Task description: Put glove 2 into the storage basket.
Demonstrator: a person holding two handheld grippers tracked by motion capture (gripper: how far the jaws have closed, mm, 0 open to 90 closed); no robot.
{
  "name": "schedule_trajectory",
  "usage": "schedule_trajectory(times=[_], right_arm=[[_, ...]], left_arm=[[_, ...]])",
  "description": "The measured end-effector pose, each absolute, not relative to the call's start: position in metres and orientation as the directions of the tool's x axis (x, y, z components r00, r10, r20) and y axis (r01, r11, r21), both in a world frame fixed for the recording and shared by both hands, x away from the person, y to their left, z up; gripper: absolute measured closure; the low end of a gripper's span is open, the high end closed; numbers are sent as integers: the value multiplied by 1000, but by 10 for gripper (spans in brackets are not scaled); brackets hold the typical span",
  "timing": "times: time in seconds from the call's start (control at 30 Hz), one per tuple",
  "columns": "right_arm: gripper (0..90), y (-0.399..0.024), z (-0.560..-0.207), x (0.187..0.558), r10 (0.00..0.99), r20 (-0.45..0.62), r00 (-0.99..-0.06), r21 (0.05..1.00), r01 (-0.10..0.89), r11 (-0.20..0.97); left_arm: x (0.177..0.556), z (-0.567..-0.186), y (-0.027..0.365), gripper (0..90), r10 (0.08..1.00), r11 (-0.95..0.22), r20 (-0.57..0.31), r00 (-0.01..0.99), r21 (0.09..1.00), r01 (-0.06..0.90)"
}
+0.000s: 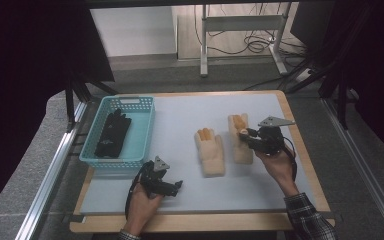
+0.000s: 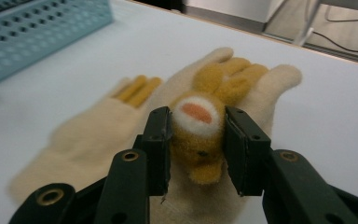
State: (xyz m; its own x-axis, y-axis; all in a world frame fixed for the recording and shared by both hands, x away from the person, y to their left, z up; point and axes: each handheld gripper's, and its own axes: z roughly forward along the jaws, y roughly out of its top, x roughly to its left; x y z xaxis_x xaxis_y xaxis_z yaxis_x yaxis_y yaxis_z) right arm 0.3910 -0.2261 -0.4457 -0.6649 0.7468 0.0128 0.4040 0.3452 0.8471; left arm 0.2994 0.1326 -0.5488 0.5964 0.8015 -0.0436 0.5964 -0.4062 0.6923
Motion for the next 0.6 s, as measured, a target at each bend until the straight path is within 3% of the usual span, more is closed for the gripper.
schedule_trajectory(times=[0.27, 0.6], right_arm=[[622, -181, -446, 372, 684, 27, -729, 842, 386, 378], [620, -139, -466, 378, 665, 15, -747, 817, 393, 423]], left_arm=[[299, -549, 133, 15, 801, -406, -43, 596, 692, 596], [299, -549, 133, 15, 802, -405, -44, 596, 693, 596]])
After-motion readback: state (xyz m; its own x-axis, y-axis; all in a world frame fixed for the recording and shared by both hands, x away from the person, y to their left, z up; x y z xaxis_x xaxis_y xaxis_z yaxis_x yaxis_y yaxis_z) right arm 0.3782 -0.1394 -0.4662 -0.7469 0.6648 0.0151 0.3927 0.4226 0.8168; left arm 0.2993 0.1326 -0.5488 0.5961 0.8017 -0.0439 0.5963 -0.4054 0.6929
